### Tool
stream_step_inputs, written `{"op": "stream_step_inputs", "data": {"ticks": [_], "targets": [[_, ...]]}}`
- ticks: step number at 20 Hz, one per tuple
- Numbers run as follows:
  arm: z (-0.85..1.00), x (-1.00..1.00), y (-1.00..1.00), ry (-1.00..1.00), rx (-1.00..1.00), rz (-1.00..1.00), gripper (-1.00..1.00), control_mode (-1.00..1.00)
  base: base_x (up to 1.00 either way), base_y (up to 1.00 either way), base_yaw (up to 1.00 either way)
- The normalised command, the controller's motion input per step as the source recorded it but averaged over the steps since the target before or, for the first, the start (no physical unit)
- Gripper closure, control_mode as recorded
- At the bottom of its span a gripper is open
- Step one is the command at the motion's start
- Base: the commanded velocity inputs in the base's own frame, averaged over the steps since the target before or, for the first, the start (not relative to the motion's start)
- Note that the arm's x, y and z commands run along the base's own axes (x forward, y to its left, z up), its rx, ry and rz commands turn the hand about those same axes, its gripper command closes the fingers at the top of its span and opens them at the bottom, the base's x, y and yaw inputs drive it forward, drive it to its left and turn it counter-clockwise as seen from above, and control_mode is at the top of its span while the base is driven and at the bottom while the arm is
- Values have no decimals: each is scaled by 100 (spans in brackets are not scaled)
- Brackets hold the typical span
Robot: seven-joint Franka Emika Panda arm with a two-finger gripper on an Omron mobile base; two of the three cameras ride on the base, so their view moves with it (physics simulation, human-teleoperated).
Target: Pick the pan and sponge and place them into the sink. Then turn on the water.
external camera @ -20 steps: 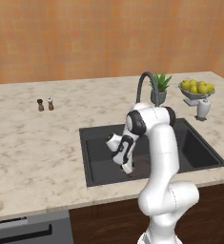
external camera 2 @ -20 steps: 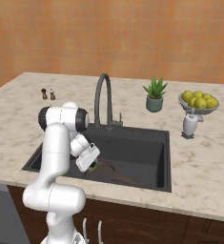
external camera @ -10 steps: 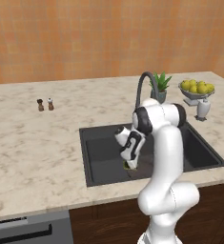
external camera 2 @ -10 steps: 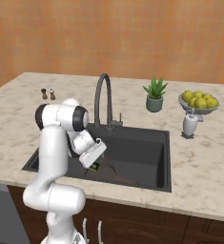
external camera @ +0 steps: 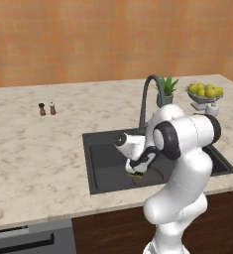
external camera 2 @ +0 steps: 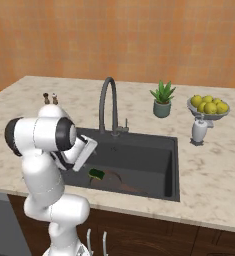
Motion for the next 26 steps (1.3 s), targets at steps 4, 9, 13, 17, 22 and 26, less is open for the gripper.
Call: {"op": "stream_step_inputs", "data": {"ticks": [4,9,13,17,22,26], "targets": [[100,-49,42,-54,0,0,-100,-100,0,0,0],[100,-50,34,-41,1,0,-100,-100,0,0,0],[100,-29,6,-20,8,0,-100,-100,0,0,0],[100,-20,0,-13,8,1,-100,-100,0,0,0],[76,-77,-9,-16,17,10,-100,-100,0,0,0],[50,-95,-34,-18,25,17,-100,-100,0,0,0]]}}
